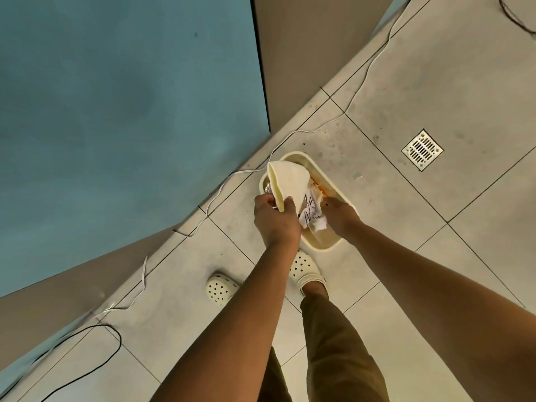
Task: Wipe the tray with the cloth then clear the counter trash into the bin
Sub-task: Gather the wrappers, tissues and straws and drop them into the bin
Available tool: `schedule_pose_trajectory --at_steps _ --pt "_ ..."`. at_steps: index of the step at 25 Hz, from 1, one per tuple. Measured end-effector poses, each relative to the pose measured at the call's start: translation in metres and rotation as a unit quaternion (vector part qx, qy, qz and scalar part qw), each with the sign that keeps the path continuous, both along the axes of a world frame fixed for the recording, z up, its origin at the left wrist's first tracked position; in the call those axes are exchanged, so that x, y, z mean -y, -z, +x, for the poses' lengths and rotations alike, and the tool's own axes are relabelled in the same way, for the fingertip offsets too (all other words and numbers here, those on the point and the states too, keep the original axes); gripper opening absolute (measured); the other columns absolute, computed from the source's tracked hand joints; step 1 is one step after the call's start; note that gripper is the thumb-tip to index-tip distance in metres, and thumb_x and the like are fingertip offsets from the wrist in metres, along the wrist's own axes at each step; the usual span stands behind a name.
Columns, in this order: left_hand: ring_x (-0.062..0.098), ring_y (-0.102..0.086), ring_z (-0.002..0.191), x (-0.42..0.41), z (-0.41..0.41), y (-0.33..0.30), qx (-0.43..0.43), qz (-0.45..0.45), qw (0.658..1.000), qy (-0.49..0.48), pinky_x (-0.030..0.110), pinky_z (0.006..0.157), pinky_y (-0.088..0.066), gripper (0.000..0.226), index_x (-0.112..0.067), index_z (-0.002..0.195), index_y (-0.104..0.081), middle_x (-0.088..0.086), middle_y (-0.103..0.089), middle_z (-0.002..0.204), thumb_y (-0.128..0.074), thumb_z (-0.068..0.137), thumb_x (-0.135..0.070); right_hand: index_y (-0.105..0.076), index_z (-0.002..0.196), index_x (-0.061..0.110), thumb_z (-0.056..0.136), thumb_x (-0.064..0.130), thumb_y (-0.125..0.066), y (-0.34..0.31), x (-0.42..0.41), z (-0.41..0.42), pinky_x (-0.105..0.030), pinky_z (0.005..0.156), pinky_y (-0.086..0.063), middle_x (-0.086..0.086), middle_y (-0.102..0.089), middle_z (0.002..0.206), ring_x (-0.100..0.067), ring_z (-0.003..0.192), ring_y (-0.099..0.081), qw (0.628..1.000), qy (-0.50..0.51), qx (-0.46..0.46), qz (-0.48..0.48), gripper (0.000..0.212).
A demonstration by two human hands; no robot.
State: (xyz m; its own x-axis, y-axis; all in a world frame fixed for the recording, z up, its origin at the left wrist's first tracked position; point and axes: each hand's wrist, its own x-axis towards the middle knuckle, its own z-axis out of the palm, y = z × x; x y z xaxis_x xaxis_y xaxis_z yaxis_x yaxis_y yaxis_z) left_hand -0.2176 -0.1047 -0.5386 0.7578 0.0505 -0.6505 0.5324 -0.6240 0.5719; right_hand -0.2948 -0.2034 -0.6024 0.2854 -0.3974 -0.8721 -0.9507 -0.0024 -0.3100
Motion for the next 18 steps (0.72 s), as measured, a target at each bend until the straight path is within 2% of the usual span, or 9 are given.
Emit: schedule_pose_trajectory --at_steps 2,4,5,6,8,10,14,16,18 --pt "0.027 -0.059 0.099 0.005 -0.001 0.012 -0.076 0.017 0.997 0.022 0.022 0.074 -0.048 0.034 -0.006 0.112 -0.052 0.012 -0.06 0.115 -0.063 0.086 -0.023 -0.052 0.123 0.012 0.097 0.016 -0.039 0.001 0.007 0.0 -0.026 0.082 -0.036 -0.004 -0.046 0.107 -0.015 0.094 -0.04 1.0 -0.004 0.018 0.018 0.03" --pt "0.03 -0.055 0.109 0.002 -0.005 0.02 -0.21 0.043 0.976 0.037 0.035 0.089 -0.049 0.045 -0.008 0.123 -0.05 0.011 -0.056 0.123 -0.061 0.086 -0.03 -0.058 0.109 0.02 0.094 0.011 -0.04 0.002 0.014 -0.004 -0.022 0.061 -0.04 -0.005 -0.05 0.099 -0.019 0.077 -0.046 1.0 0.024 0.001 0.012 0.025" --pt "0.029 -0.054 0.111 -0.004 -0.01 0.02 -0.25 0.042 0.967 0.038 0.034 0.09 -0.048 0.046 -0.011 0.127 -0.048 0.01 -0.053 0.127 -0.059 0.086 -0.028 -0.06 0.111 0.021 0.092 0.009 -0.041 0.0 0.016 -0.008 -0.02 0.051 -0.039 -0.007 -0.053 0.096 -0.02 0.069 -0.048 0.999 0.04 -0.014 0.006 0.029" --pt "0.027 -0.053 0.113 -0.01 -0.015 0.019 -0.253 0.035 0.966 0.049 0.031 0.086 -0.047 0.044 -0.013 0.129 -0.048 0.008 -0.052 0.131 -0.056 0.087 -0.023 -0.061 0.114 0.019 0.09 0.009 -0.043 -0.002 0.018 -0.012 -0.016 0.044 -0.039 -0.008 -0.056 0.094 -0.019 0.065 -0.049 0.998 0.053 -0.026 0.0 0.032" --pt "0.023 -0.052 0.115 -0.027 -0.023 0.014 -0.218 0.022 0.972 0.089 0.027 0.08 -0.043 0.038 -0.016 0.126 -0.051 0.005 -0.05 0.134 -0.051 0.088 -0.013 -0.062 0.113 0.016 0.087 0.008 -0.047 -0.009 0.017 -0.018 -0.01 0.038 -0.037 -0.004 -0.06 0.086 -0.014 0.058 -0.048 0.997 0.07 -0.036 -0.006 0.031" --pt "0.021 -0.053 0.111 -0.045 -0.027 0.007 -0.2 0.019 0.975 0.096 0.025 0.075 -0.044 0.034 -0.018 0.121 -0.054 0.003 -0.052 0.131 -0.049 0.089 -0.01 -0.064 0.108 0.017 0.087 0.009 -0.049 -0.015 0.013 -0.022 -0.014 0.043 -0.037 0.002 -0.054 0.078 -0.011 0.056 -0.047 0.996 0.077 -0.049 0.0 0.027" --pt "0.02 -0.057 0.102 -0.072 -0.015 -0.02 -0.174 0.002 0.983 0.064 0.033 0.082 -0.05 0.031 -0.014 0.119 -0.056 0.007 -0.058 0.121 -0.047 0.09 -0.007 -0.063 0.104 0.018 0.088 0.01 -0.048 -0.042 -0.004 -0.019 -0.02 0.055 -0.042 -0.004 -0.055 0.096 -0.015 0.069 -0.05 0.997 0.071 -0.043 0.005 0.023" --pt "0.022 -0.058 0.104 -0.08 -0.004 -0.044 -0.153 -0.02 0.987 0.054 0.036 0.088 -0.049 0.03 -0.012 0.117 -0.057 0.005 -0.06 0.113 -0.046 0.09 -0.006 -0.062 0.109 0.014 0.09 0.01 -0.047 -0.064 -0.016 -0.014 -0.023 0.07 -0.046 -0.001 -0.053 0.09 -0.015 0.072 -0.049 1.0 0.027 -0.015 0.004 0.024" --pt "0.018 -0.059 0.095 -0.081 0.006 -0.07 -0.136 -0.047 0.989 0.039 0.03 0.079 -0.05 0.028 -0.012 0.116 -0.058 -0.001 -0.059 0.1 -0.047 0.091 -0.007 -0.061 0.11 0.008 0.093 0.011 -0.046 -0.091 -0.029 -0.009 -0.015 0.077 -0.041 -0.003 -0.052 0.097 -0.014 0.077 -0.049 0.999 -0.032 0.03 0.018 0.023"
